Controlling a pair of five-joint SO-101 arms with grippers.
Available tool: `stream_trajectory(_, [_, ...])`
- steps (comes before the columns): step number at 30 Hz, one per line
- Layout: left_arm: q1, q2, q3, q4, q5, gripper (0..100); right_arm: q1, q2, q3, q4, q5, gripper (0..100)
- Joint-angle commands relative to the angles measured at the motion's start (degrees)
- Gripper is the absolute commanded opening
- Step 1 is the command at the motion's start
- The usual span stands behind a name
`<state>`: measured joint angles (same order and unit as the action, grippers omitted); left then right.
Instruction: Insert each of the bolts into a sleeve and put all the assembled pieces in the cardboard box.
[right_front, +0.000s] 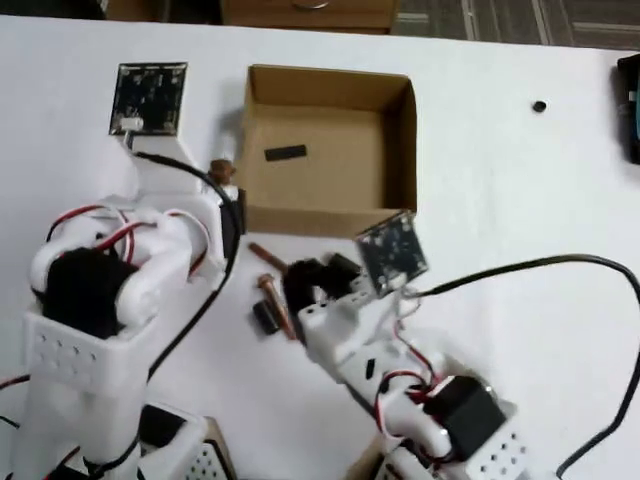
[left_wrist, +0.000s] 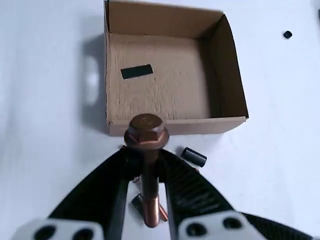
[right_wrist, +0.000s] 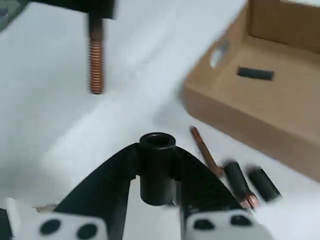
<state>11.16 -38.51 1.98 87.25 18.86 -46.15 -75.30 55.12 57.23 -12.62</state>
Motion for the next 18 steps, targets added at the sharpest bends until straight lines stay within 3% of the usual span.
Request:
stream_trajectory(1, [-1.32,-3.52,0.84,-6.15,-0.70,2,-1.45,-0.40,2.11,-6.99,0.00,2.0])
stream_trajectory(13, [2.29,-11.43,14.29,-16.70,0.35,2,-1.63,-0.48,10.73,-19.03,0.00,2.0])
stream_trajectory(18, [3.25,-11.25,14.46,-17.14,7.47,2,-1.63,-0.31,11.52,-21.14,-0.44,2.0])
